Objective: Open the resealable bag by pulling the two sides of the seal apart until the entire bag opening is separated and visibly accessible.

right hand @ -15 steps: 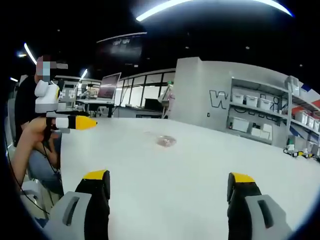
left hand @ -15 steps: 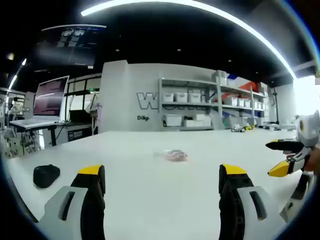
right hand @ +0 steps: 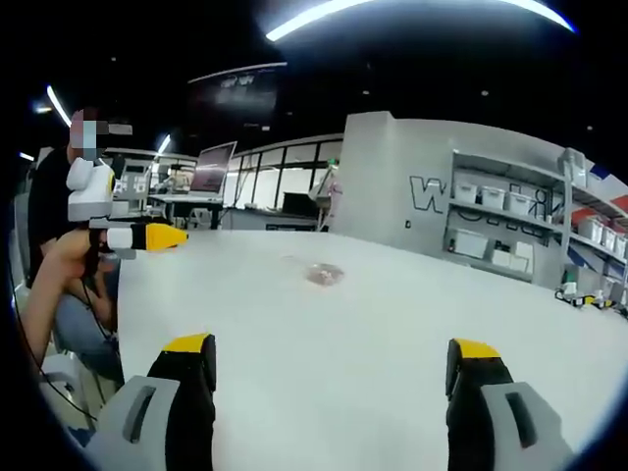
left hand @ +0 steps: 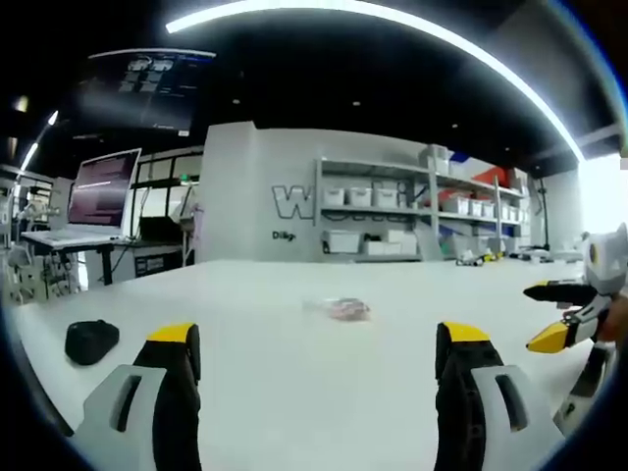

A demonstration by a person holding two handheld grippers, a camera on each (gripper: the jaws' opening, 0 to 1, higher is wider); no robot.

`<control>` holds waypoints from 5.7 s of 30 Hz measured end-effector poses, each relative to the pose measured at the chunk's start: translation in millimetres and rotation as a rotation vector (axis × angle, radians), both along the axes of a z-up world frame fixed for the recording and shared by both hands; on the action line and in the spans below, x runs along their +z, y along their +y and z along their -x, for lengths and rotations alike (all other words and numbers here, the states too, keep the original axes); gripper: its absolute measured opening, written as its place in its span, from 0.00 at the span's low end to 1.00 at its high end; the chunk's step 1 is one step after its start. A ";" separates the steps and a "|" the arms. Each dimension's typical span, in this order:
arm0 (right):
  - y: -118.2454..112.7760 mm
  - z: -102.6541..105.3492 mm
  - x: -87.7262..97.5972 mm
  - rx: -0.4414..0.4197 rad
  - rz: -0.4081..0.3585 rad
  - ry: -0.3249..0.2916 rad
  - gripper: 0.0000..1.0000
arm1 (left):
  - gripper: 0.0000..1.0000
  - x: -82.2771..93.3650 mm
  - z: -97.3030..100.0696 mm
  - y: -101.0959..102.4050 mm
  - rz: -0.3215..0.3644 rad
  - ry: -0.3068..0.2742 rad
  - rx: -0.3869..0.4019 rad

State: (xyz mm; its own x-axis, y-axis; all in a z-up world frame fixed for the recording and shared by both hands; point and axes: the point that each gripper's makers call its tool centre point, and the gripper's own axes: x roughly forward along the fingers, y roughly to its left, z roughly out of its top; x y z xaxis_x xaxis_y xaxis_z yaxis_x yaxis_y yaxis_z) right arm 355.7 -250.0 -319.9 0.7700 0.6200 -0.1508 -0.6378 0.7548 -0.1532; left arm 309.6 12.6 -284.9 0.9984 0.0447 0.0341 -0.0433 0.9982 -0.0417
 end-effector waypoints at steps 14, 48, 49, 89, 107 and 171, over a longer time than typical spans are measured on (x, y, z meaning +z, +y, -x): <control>-1.3 0.0 -3.7 -0.007 0.006 0.004 0.98 | 0.98 -8.2 -1.4 -0.7 -0.006 0.014 -0.011; 11.2 -6.0 0.8 0.044 0.011 -0.005 0.92 | 0.91 -15.8 -13.3 -13.4 -0.051 0.045 -0.088; 11.6 -7.1 1.2 0.046 0.010 -0.005 0.91 | 0.91 -16.2 -14.0 -13.0 -0.049 0.049 -0.091; 44.3 -38.9 26.3 0.149 0.006 -0.029 0.85 | 0.85 -14.1 -30.2 -14.4 -0.025 0.053 -0.151; 63.1 -50.9 36.0 0.197 0.024 -0.042 0.80 | 0.84 -16.4 -37.5 -15.9 -0.028 0.055 -0.163; 114.3 -100.5 38.0 0.288 0.109 -0.035 0.63 | 0.77 -25.1 -53.9 -10.2 -0.037 0.092 -0.182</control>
